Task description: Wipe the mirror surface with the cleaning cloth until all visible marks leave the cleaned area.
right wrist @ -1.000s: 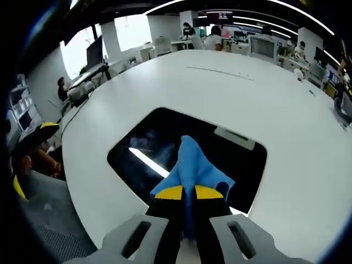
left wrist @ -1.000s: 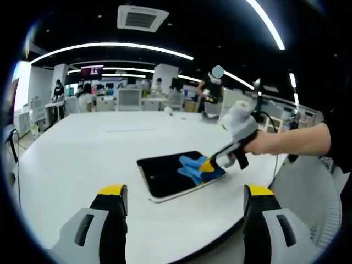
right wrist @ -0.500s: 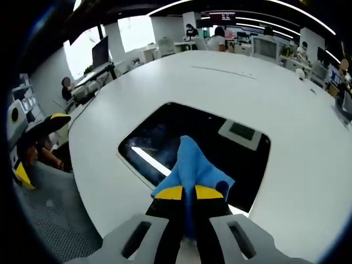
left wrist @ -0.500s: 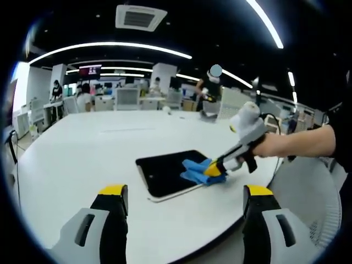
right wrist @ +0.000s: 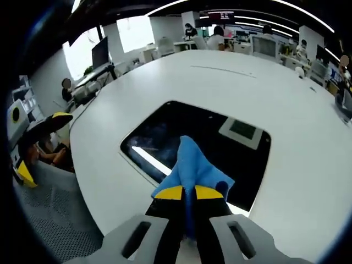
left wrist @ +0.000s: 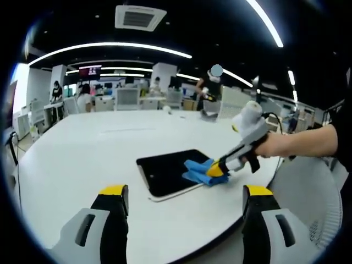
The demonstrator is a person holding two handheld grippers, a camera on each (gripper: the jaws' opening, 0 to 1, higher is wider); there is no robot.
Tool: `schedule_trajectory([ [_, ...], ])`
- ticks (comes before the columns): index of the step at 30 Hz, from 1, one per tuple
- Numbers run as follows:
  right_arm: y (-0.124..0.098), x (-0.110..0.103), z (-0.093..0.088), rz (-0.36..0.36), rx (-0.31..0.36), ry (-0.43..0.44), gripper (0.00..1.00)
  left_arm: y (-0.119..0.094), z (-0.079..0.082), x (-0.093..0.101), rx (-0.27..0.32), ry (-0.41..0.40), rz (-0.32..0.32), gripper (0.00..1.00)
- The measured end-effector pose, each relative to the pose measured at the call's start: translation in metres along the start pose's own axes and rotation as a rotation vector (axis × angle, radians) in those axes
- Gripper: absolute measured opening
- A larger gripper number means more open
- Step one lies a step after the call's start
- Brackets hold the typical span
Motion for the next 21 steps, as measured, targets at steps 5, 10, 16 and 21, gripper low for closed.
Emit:
schedule_trajectory([
  [5,0.0,0.002,0.0,0.009,0.0,0.004,0.0,-0.001,0.0,0.0,0.006,-0.002,0.008,0.85],
  [10,-0.002,0.003,-0.003,0.006,0.008,-0.004,0.0,-0.001,0.0,0.0,0.005,-0.002,0.007,0.85],
  [16,-0.007,0.016,-0.01,-0.01,0.001,0.017,0.0,-0.001,0.001,0.0,0.009,-0.004,0.006,0.85],
  [21,-0.012,0.024,-0.016,-0.022,-0.001,0.033,0.0,-0.001,0.001,0.0,0.01,-0.003,0.008,0.85],
])
Point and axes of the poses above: the point that each gripper's makers call its tool centre point, and the gripper's own axes: y roughly forward along the fingers, x roughly to its right, z roughly out of its top, the point moved 8 cm from there along -y, roughly backward along the fingers, and after that the axes turned 15 degrees about -x, right-handed, at the moved point
